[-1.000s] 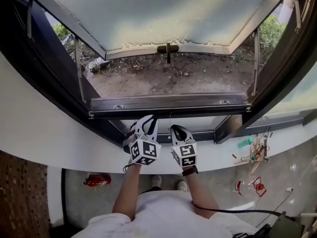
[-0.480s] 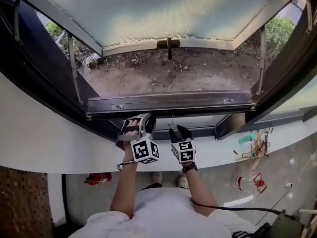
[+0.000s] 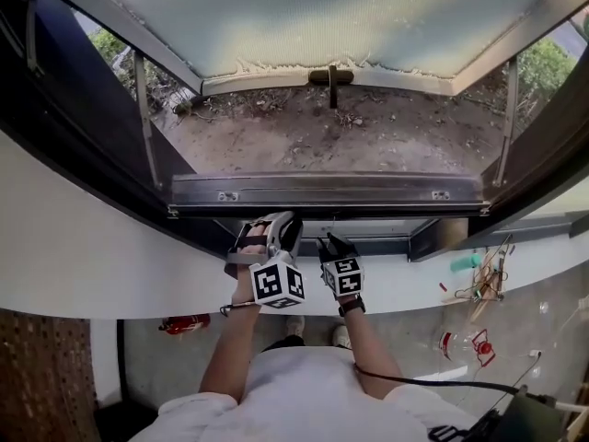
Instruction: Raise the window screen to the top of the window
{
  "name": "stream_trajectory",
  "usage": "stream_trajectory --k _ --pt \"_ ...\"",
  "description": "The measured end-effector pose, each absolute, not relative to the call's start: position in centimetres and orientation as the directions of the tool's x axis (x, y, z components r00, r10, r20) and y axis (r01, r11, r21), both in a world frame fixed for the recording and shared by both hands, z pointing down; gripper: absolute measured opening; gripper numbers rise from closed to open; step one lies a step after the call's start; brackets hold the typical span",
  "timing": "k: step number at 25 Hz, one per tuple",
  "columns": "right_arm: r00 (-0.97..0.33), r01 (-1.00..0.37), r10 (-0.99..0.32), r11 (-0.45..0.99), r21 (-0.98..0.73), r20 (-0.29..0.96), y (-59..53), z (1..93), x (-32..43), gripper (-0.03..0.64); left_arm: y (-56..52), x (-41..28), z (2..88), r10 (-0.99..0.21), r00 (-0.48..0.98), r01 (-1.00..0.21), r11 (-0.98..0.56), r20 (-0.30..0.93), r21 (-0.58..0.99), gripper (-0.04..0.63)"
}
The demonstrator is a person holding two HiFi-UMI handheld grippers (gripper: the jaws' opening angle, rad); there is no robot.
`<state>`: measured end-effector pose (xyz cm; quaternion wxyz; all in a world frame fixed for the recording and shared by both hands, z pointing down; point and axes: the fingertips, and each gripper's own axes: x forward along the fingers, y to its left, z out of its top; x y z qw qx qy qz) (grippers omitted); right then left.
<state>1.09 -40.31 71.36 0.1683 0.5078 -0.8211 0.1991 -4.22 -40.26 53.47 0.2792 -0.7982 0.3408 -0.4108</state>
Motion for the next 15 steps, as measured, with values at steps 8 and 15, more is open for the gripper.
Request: stream_trajectory --k 8,15 --pt "-0.497 -0.864 -0.733 0.469 -0.184 0.465 -39.3 73.0 -0.7 0.002 -40.6 -4.6 53.2 -0.776 0.423 -0.333 -0.613 0.468 -0.716 0.06" --pt "-0.448 -0.878 -0.704 0.463 -0.121 0.551 -37.7 74.6 0.7 0.002 -40.2 -4.7 54.0 -0.798 0.361 -0.266 -0.584 0.482 -0.767 0.051"
